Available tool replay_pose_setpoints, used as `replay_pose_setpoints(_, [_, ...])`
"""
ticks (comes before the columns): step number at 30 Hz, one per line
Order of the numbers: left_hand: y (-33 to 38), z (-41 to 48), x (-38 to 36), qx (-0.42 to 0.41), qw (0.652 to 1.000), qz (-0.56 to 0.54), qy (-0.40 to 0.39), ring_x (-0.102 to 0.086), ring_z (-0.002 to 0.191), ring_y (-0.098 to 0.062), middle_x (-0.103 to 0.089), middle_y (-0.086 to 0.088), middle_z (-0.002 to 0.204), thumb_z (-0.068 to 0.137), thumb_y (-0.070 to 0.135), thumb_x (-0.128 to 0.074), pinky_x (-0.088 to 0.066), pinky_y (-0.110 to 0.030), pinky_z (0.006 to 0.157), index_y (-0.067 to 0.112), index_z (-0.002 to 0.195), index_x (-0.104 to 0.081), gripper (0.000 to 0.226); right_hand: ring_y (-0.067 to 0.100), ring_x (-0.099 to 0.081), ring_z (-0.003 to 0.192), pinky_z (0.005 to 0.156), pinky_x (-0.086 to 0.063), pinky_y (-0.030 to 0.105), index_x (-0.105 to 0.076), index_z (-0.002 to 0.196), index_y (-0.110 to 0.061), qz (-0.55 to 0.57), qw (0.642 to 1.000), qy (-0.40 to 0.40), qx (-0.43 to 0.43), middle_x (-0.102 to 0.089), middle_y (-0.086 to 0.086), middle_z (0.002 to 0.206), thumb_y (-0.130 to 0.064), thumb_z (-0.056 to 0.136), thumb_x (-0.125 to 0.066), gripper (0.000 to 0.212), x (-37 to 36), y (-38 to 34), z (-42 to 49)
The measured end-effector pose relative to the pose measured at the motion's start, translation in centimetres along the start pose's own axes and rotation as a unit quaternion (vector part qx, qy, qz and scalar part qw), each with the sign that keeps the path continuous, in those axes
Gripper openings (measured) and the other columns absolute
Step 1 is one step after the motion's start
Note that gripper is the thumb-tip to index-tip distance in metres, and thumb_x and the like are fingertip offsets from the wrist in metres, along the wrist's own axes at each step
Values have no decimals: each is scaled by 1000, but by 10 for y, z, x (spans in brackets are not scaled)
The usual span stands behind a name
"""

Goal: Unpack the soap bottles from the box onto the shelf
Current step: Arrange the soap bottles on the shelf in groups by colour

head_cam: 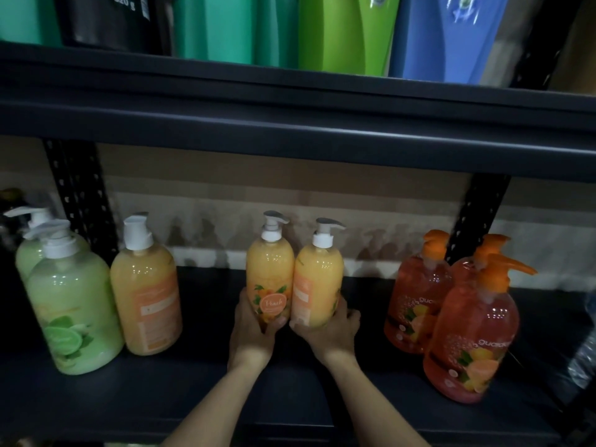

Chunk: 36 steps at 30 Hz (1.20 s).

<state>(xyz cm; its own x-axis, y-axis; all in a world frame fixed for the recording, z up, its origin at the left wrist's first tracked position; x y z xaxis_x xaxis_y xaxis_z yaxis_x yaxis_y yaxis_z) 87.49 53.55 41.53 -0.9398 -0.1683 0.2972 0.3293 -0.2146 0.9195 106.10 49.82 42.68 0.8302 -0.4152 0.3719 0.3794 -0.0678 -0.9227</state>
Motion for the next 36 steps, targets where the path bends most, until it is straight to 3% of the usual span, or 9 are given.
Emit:
replay_pose_setpoints(5, [1,0,1,6,1000,-22,1,-59,105,-11,-58,10,120,76,24,-81,-43,-26,78,32,130,-39,69,11,-41,123,89,-46,13,-40,132,-34,19,998,-49,38,-38,-3,132,-31,53,-96,97,-2,2,4])
replay_pose_setpoints(7, [2,-1,0,10,1000,-23,4,-58,102,-10,-57,11,117,76,22,-82,-42,-26,78,33,124,-40,66,3,-59,110,73,-51,9,-46,121,-34,73,992,-99,35,-58,-11,119,-15,60,-94,80,4,7,7])
replay_pose_setpoints(10, [4,-1,0,1,1000,-29,-2,-57,101,-9,-55,13,114,76,18,-82,-41,-23,78,36,122,-38,66,10,-57,119,71,-52,11,-36,129,-28,124,984,-128,27,-57,-8,124,3,73,-82,79,12,14,9])
replay_pose_setpoints(14, [3,0,-1,3,999,-35,-7,-57,99,-4,-55,18,111,77,16,-81,-39,-13,73,36,122,-41,64,4,-57,111,79,-54,18,-37,129,-31,116,990,-81,21,-56,-5,128,-4,67,-86,83,10,19,10])
replay_pose_setpoints(17, [3,0,-1,-2,1000,-25,-3,-57,102,-8,-55,14,112,78,17,-80,-41,-19,76,32,126,-42,63,11,-53,116,98,-51,33,-42,135,-32,62,998,-26,16,-46,-1,132,-30,46,-94,103,8,16,10])
replay_pose_setpoints(23, [4,-1,0,-16,1000,3,-4,-52,116,-11,-50,2,129,79,20,-80,-44,-29,93,27,134,-40,68,9,-27,117,94,-42,24,-38,140,-31,19,999,-21,45,-29,1,132,-31,52,-94,104,-4,8,6])
replay_pose_setpoints(27, [8,-3,0,-9,998,63,2,-28,125,-5,-32,-4,145,73,34,-84,-30,-26,97,16,148,-29,95,11,-61,115,84,-56,22,-52,125,-36,53,994,-73,61,-62,-4,124,-20,59,-95,81,2,12,8])
replay_pose_setpoints(29, [8,-3,1,5,999,52,9,-29,131,-17,-35,-5,142,67,36,-87,-34,-33,100,16,148,-28,102,6,-66,106,77,-56,18,-52,127,-33,88,992,-80,51,-68,-9,117,-15,63,-93,78,4,12,4])
replay_pose_setpoints(36, [0,0,2,16,1000,17,18,-51,113,-16,-48,-1,125,75,18,-83,-41,-29,88,19,133,-45,69,-10,-65,93,77,-54,12,-54,114,-44,99,992,-44,57,-70,-18,107,-21,61,-94,70,5,7,0])
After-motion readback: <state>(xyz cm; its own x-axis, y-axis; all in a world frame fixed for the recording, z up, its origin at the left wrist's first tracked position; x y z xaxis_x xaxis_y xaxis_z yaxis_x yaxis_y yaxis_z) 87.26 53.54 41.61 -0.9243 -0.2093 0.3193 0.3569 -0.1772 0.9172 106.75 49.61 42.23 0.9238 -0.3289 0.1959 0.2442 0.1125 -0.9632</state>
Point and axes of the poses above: each hand's wrist, its own z-axis towards the middle knuckle, its own x-axis out of the back of the hand, y = z × x, the point moved 7 cm from there along z, towards the middle knuckle
